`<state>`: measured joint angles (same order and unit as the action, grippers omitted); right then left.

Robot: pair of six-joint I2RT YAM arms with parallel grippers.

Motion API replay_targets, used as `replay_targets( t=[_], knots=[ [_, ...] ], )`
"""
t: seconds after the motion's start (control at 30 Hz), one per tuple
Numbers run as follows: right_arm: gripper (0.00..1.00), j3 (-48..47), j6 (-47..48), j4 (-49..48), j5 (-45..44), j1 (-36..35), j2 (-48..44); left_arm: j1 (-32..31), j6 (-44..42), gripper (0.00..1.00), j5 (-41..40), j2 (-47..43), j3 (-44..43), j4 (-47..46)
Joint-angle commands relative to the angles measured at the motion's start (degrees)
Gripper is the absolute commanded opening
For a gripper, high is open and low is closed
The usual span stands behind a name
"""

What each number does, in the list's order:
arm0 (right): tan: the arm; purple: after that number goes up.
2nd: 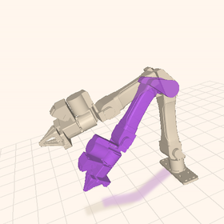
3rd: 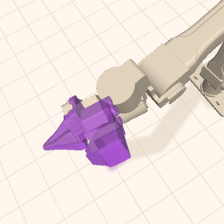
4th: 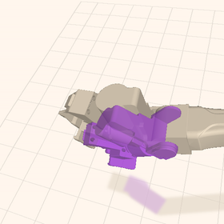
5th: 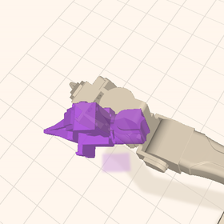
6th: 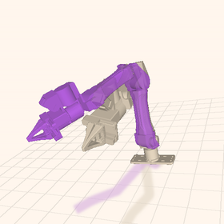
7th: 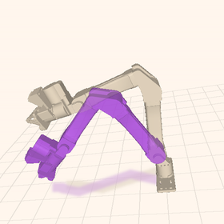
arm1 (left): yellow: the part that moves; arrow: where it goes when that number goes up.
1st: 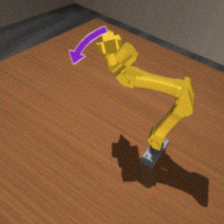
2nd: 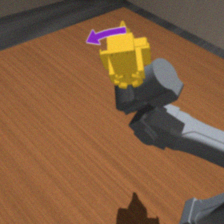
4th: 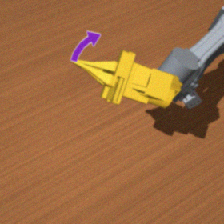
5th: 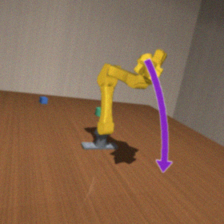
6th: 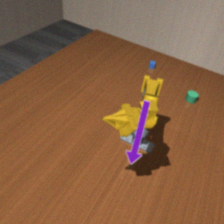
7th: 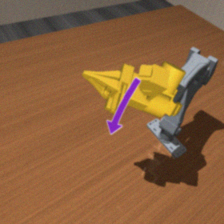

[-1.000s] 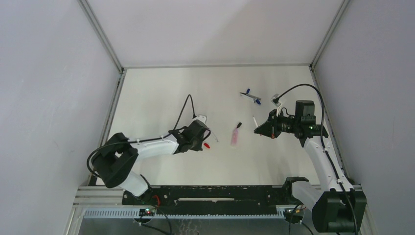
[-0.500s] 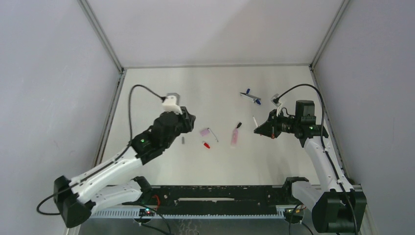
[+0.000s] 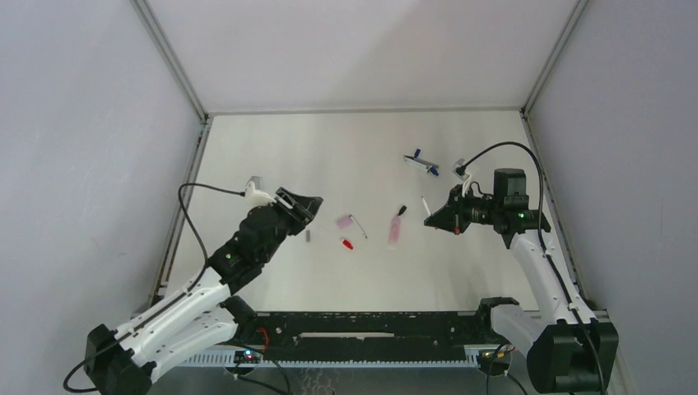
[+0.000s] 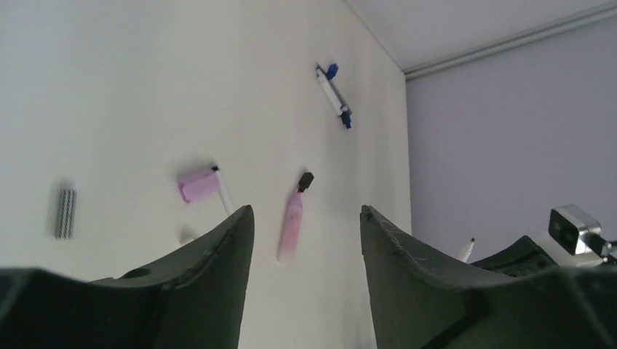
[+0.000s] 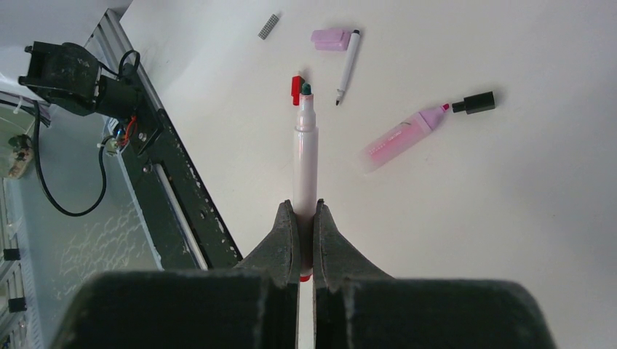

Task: Insert the pens into the pen caps
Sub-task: Pick up the pen cap from the center of the board.

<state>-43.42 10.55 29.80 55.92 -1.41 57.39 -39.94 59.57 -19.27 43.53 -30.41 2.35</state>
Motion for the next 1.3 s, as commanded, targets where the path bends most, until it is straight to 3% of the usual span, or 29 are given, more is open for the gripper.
replay_targets(
  t=[0.0, 0.13, 0.23, 0.43, 0.8, 1.27],
  knots=[
    [0.00, 0.2, 0.2, -1.6, 1.1, -0.4, -1.1, -0.8, 17.3, 0.59, 1.6, 3.5, 0.2, 5.8],
    [0.00, 0.5, 0.2, -1.8, 0.9, -0.5, -1.6, -4.6, 27.6, 0.59, -1.7, 8.7, -1.6, 12.1],
    [0.00, 0.7, 0.1, -1.9, 0.6, -0.7, -2.1, -5.9, 35.2, 0.55, -0.5, 16.0, -6.9, 22.0],
    [0.00, 1.0, 0.2, -2.0, -0.1, -0.8, -3.1, -7.0, 36.9, 0.41, 4.2, 33.9, -22.1, 39.5],
    [0.00, 1.1, 0.5, -2.1, -0.8, -0.9, -3.9, -6.7, 31.5, 0.44, 7.7, 48.0, -30.9, 41.3],
    [0.00, 1.1, 0.7, -1.9, -0.9, -0.9, -4.1, -4.8, 28.1, 0.49, 13.0, 55.5, -35.2, 41.7]
  ],
)
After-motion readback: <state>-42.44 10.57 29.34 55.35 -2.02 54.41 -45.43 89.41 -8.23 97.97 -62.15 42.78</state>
